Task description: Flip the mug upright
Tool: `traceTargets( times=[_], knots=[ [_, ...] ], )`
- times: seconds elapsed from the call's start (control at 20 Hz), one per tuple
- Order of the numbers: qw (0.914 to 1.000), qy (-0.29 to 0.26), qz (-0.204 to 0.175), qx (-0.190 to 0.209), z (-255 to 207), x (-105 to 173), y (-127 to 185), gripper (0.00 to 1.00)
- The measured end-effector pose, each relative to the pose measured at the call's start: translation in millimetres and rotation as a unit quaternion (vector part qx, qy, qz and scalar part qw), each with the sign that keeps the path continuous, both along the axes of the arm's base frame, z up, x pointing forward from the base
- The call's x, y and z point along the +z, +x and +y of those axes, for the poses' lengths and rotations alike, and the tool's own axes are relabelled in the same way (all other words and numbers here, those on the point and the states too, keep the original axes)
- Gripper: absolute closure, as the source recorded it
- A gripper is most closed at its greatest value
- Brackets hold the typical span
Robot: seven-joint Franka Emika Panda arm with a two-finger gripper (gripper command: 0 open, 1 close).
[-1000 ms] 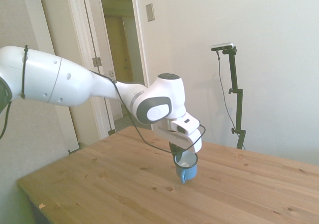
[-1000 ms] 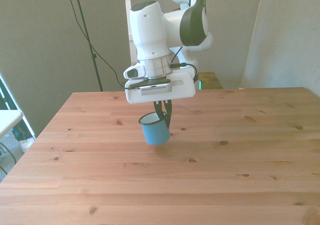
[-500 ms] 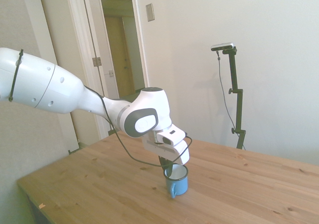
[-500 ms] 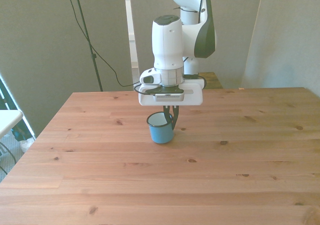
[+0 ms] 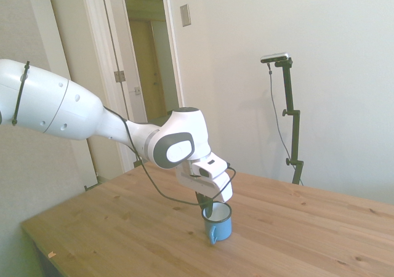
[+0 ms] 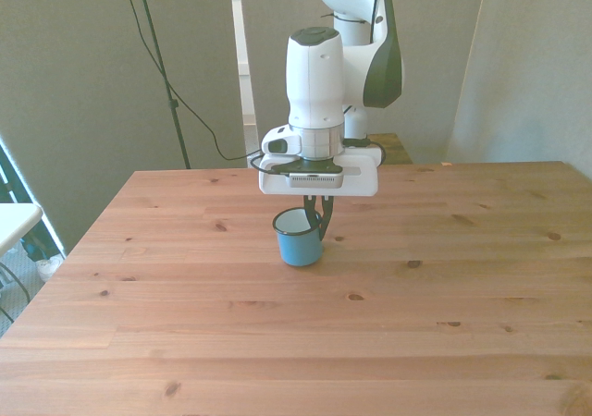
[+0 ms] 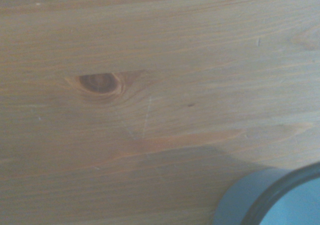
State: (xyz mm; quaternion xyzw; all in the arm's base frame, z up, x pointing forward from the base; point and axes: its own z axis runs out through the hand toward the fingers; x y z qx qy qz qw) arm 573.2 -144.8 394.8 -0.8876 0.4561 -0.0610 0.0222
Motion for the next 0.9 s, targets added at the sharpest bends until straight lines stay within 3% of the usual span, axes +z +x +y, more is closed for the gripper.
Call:
traceTargets(
  times=[0.3,0.6,0.9],
  knots=[
    [0.9998,-0.003,-0.017,-0.008,-10.1,25.4,-1.8,0.0],
    [0.999,0.001,-0.044,0.008,10.6,80.5,-42.7,0.0],
    [0.9984,0.006,-0.027,0.05,65.1,61.7,-86.6,0.0]
  ],
)
